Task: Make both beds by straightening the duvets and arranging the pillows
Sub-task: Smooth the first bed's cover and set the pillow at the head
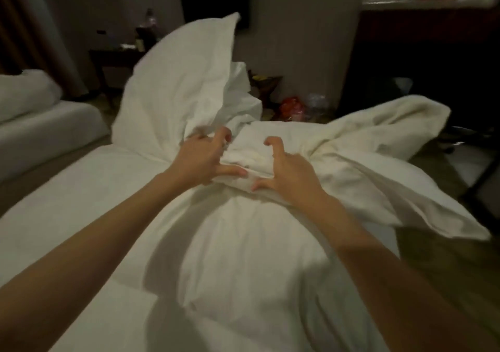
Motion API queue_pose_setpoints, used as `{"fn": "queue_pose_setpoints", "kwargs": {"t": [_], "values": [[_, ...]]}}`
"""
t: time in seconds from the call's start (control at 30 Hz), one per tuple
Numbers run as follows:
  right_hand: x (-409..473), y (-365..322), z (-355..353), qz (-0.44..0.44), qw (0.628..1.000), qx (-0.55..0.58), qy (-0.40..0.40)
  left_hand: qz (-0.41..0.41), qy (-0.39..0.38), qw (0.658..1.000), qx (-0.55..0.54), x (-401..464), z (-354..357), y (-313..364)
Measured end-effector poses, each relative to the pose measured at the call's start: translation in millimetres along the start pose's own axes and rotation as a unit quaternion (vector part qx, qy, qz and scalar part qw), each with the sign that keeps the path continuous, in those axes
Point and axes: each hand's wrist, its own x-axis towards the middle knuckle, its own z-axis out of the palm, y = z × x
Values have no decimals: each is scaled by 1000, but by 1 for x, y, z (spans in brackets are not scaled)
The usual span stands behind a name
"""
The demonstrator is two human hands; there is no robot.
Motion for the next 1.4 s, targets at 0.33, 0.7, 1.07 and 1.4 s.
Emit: {"fn": "queue_pose_setpoints", "kwargs": {"t": [0.33, 0.7, 1.07, 1.4], "values": [[-32, -42, 20, 96, 994, -46, 41, 121, -20, 991, 44, -18, 2, -16], [32, -70, -17, -34, 979, -20, 200, 136, 117, 981, 75, 35, -61, -51], [-64, -38, 121, -34, 993, 7, 112, 83, 36, 996, 1, -122, 73, -58], [-78, -52, 95, -100, 952, 57, 284, 85, 153, 984, 33, -119, 23, -37]]}}
